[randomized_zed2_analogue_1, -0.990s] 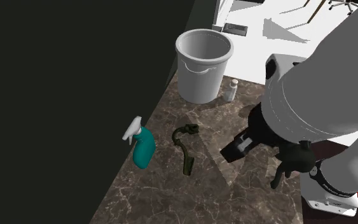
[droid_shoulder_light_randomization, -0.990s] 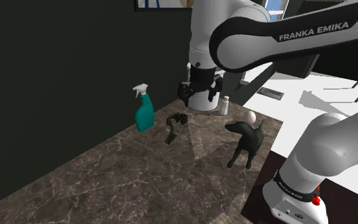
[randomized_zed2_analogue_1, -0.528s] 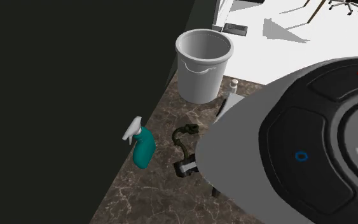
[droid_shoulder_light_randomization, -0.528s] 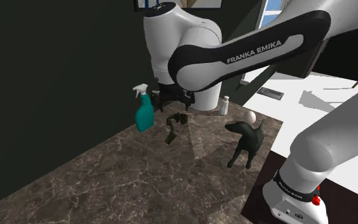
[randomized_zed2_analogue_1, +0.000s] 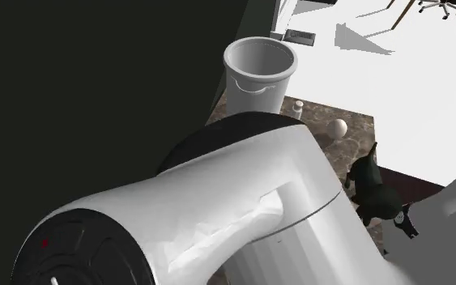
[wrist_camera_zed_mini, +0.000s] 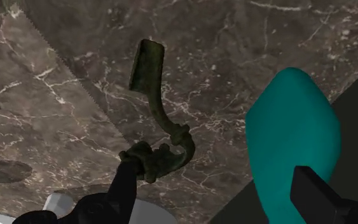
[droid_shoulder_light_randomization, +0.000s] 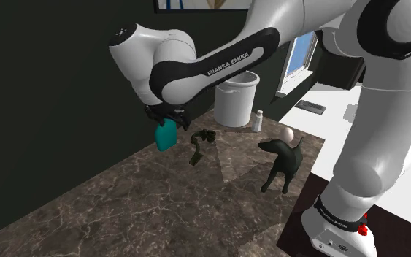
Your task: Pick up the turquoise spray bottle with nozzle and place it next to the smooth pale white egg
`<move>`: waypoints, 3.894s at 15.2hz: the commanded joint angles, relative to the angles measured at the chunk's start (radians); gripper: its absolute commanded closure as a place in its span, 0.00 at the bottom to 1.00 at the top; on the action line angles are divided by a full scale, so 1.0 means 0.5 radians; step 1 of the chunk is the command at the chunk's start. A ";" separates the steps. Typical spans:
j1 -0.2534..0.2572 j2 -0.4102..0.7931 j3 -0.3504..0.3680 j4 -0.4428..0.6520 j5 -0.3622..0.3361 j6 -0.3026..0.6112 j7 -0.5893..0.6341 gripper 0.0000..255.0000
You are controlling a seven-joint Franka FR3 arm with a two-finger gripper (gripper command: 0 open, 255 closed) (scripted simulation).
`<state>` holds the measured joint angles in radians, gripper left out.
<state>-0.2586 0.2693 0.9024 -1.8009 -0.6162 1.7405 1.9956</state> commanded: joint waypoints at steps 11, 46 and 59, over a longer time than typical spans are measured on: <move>0.588 0.861 -0.415 1.017 -0.482 -0.507 0.599 0.00; 0.594 0.773 -0.398 1.176 -0.450 -0.684 0.456 1.00; 0.737 0.794 -0.421 1.584 -0.488 -0.984 0.267 1.00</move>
<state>0.0986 0.6614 0.6944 -1.0355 -0.8559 1.2656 2.1388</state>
